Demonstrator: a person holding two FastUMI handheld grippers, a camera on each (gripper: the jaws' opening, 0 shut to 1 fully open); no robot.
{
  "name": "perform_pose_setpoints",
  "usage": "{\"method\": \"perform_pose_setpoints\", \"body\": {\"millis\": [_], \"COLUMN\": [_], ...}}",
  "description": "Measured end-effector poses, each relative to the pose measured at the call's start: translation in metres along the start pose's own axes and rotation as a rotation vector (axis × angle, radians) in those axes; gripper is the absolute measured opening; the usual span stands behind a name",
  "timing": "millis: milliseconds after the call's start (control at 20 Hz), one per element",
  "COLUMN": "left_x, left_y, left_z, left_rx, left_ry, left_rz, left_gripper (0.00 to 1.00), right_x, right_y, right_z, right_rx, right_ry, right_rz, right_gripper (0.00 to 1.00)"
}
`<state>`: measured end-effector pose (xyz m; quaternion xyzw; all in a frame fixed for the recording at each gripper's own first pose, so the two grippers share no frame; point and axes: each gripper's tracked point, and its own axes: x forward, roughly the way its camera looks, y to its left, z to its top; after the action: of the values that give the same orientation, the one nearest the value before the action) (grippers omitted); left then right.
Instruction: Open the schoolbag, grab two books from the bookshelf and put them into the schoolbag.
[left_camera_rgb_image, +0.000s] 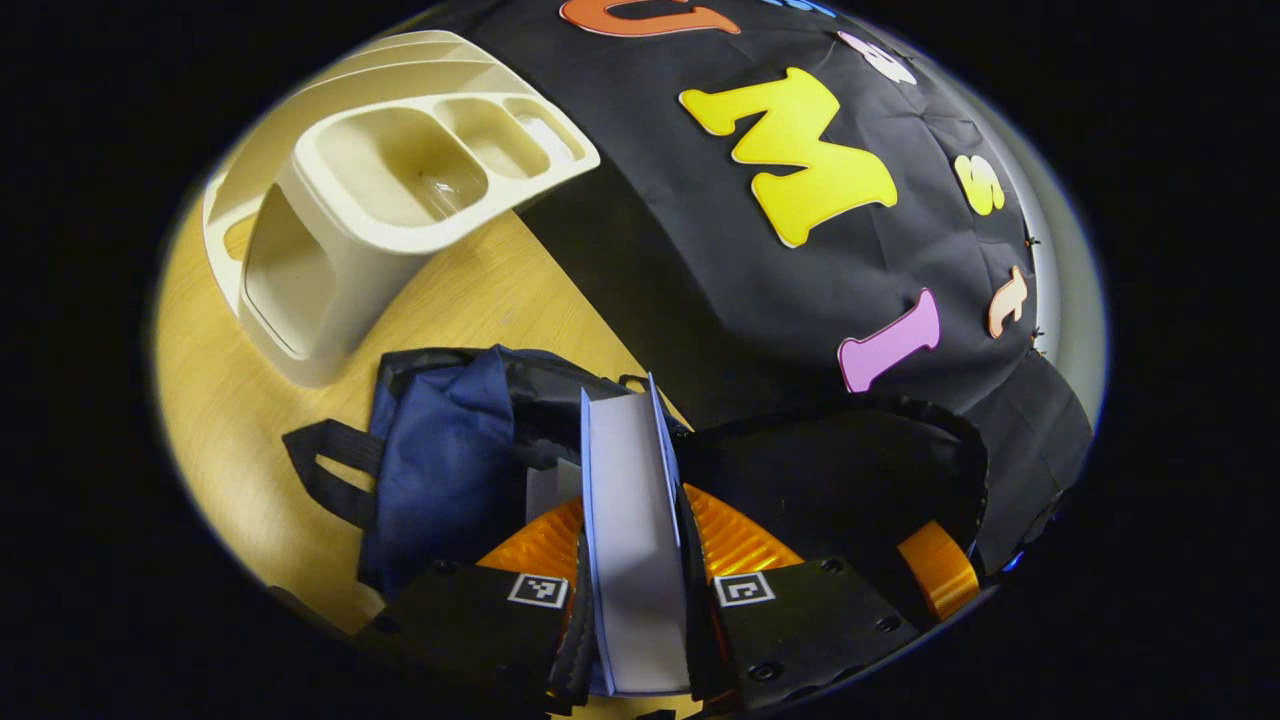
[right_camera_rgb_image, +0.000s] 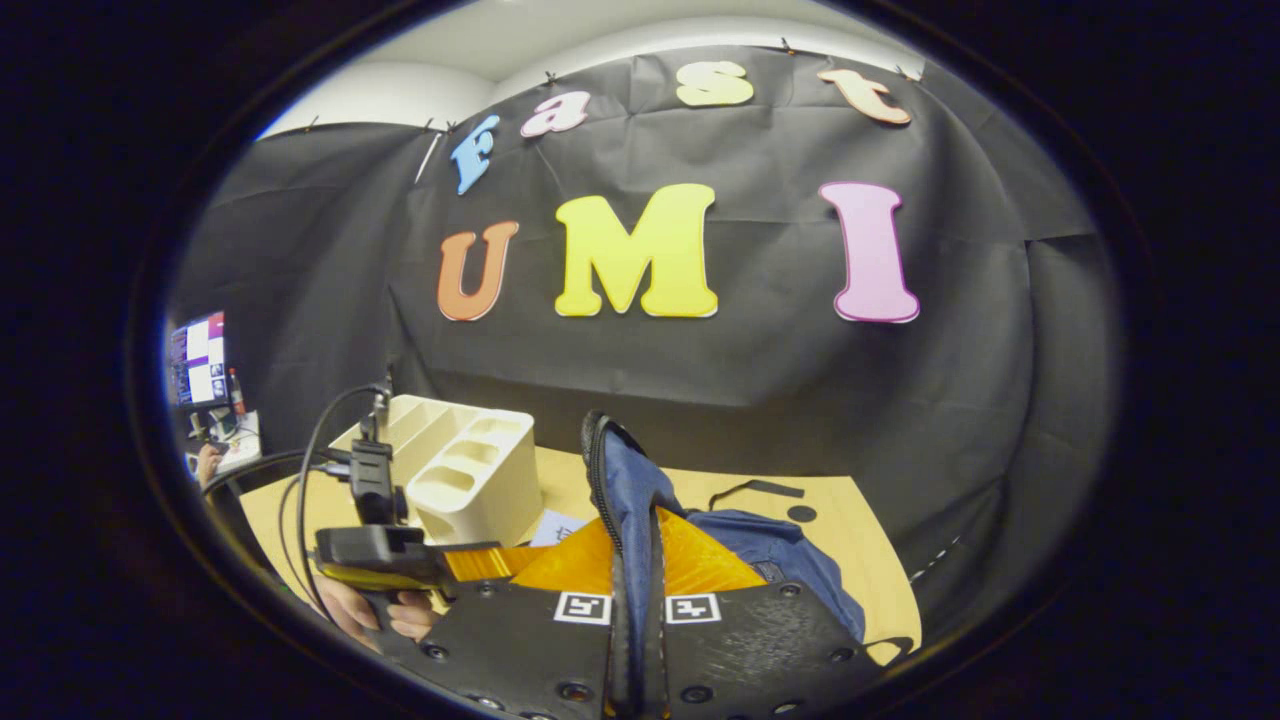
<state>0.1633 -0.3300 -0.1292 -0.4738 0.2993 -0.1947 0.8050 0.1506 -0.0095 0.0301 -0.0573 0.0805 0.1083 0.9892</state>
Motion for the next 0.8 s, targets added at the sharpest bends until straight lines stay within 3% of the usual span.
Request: {"method": "perform_pose_setpoints", "body": {"millis": [450, 700, 800], "left_x": [0.038, 0.043, 0.045], "left_y": [0.001, 0.016, 0.018], "left_z": [-0.032, -0.036, -0.034], "left_rx": [-0.026, 0.055, 0.144], "left_ry": [-0.021, -0.027, -0.015], "left_rz": [-0.019, 0.039, 0.083], "left_gripper": [0.40, 0.48, 0.57], "right_x": [-0.002, -0.006, -0.005], "right_y": [-0.011, -0.018, -0.022], "right_z": [-0.015, -0.033, -0.039], "right_rx": [0.044, 0.060, 0.066], "right_ry": [0.000, 0.039, 0.055], "right_rz": [0.014, -0.029, -0.043], "right_gripper": [0.05, 0.06, 0.06]}}
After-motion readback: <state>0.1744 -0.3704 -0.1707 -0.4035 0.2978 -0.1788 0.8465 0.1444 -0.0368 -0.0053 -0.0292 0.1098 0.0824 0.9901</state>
